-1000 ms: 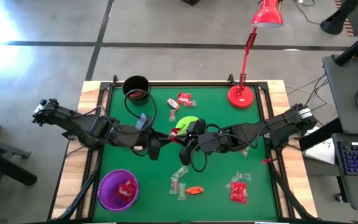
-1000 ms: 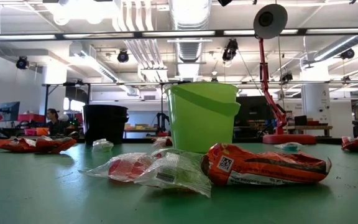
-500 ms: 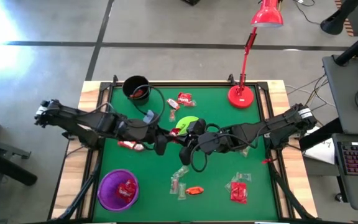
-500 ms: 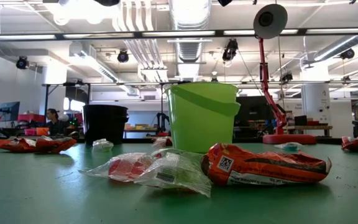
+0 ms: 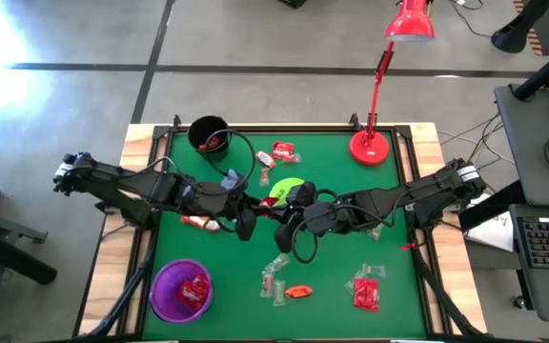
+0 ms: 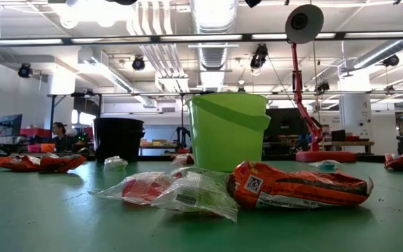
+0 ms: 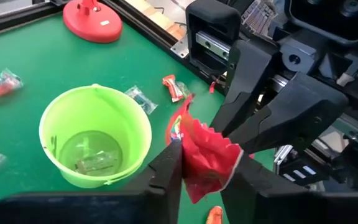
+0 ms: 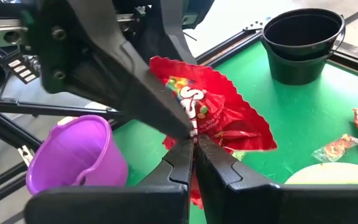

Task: Sort candy
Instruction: Put the red candy into the violet bucket

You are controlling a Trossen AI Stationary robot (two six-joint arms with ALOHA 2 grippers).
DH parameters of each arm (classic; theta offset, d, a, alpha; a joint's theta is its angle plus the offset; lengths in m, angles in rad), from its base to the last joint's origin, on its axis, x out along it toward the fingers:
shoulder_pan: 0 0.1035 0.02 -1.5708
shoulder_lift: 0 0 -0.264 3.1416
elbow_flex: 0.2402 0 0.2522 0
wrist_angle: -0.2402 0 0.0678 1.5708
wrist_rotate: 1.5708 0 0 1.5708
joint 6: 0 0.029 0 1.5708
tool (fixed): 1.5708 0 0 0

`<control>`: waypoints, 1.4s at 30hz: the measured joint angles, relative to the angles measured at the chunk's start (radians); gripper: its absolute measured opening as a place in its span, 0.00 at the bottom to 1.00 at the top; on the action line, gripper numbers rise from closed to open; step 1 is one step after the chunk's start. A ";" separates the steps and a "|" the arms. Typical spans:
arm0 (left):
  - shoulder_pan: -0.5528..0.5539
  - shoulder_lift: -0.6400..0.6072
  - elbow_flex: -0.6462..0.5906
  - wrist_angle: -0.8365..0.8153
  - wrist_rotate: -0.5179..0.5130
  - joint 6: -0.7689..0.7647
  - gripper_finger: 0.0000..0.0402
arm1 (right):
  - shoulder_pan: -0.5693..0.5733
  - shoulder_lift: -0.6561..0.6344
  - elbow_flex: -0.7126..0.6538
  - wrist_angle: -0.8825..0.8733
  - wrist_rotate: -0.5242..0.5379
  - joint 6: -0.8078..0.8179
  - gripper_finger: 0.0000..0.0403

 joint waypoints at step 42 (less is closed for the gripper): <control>-0.250 -0.170 0.000 -0.462 0.439 -0.047 0.02 | 0.002 -0.105 0.001 -0.123 -0.052 -0.008 0.39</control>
